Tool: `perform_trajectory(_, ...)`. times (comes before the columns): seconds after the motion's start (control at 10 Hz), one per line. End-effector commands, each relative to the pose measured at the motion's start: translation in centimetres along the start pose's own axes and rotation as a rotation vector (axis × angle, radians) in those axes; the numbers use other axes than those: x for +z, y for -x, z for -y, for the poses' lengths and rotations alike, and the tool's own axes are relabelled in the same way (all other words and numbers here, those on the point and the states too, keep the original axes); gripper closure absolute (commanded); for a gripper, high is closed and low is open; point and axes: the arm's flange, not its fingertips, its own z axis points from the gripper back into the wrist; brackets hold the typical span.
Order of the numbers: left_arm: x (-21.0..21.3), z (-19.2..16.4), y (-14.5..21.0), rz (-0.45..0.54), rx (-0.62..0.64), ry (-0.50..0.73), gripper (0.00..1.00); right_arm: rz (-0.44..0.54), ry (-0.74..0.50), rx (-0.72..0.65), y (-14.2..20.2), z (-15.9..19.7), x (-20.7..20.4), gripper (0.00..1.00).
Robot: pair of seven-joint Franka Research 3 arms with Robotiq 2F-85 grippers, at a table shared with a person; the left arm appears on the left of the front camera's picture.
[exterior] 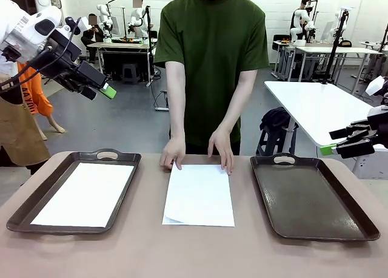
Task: Sort the A4 documents.
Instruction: Receive the A4 Paper.
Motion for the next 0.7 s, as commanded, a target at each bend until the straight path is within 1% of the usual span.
perform_trajectory(0.0,0.09,-0.1,-0.01,0.008,-0.013,0.006,0.0,0.022,-0.007,0.011,0.17,0.27,-0.5,0.0)
perform_trajectory(0.6,0.09,-0.1,-0.01,0.008,-0.013,0.006,0.0,0.022,-0.007,0.011,0.17,0.27,-0.5,0.0)
